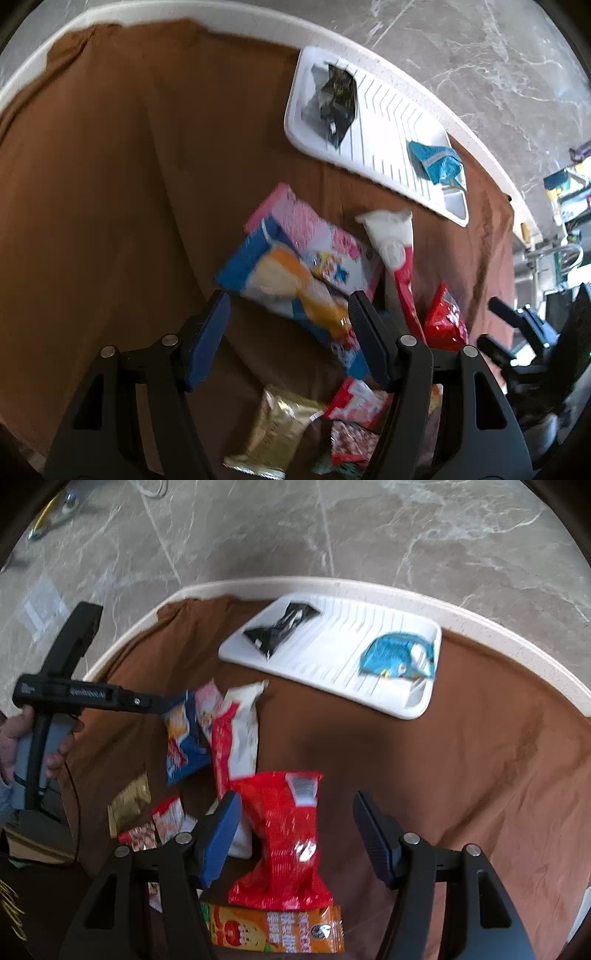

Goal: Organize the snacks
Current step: 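Grasp the blue Tip cake packet with the left tool while the right tool grasps the red chip bag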

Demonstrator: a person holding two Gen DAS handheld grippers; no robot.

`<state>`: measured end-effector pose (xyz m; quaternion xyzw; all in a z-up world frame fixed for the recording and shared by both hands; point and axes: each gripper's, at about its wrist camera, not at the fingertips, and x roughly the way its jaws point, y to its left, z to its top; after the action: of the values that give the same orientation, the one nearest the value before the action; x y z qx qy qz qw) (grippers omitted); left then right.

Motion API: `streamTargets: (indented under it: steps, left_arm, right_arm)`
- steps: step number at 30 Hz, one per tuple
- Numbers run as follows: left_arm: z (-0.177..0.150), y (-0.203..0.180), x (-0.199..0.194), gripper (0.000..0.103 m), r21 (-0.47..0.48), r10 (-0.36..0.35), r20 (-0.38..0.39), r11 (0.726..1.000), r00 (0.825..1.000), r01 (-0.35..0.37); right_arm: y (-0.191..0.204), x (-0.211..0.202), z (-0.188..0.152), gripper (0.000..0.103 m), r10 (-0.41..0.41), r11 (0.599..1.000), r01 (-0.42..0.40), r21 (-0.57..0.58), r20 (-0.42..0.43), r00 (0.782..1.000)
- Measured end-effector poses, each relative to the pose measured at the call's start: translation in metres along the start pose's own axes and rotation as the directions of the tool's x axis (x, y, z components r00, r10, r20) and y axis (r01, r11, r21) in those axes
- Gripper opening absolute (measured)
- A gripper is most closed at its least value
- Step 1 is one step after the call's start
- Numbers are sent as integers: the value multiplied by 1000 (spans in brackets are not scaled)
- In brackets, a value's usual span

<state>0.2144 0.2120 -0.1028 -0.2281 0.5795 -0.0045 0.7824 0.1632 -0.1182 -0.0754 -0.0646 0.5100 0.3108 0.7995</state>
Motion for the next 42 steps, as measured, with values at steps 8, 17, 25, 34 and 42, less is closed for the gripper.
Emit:
streamTargets:
  steps: [8,17,25,34,42]
  left_arm:
    - [-15,-2,6,65,-63,-31,-35,998,999,28]
    - [-6,-9,32,65,-174,-59,-63,984,996,47]
    - [5,-14,49,63,-211,-67,-36,976,997,58]
    - [6,-17,52,31,-149,-34,-23,988,999,30]
    - [4,-9,34,28,-117,-61,16,991,998,62]
  right_arm:
    - [3,16,-11,66,-10,1000,8,-27,-55,998]
    - [-1,27,-15,66,2,1000,-3,-11,-81,997]
    - [-6,34,-15,61,20,1000,-18,22,-102,995]
    - [-14,35,-13,33,90,994,-82,79,-108,990]
    - [-32,26,-13,29,198,960,-178,215,-72,978]
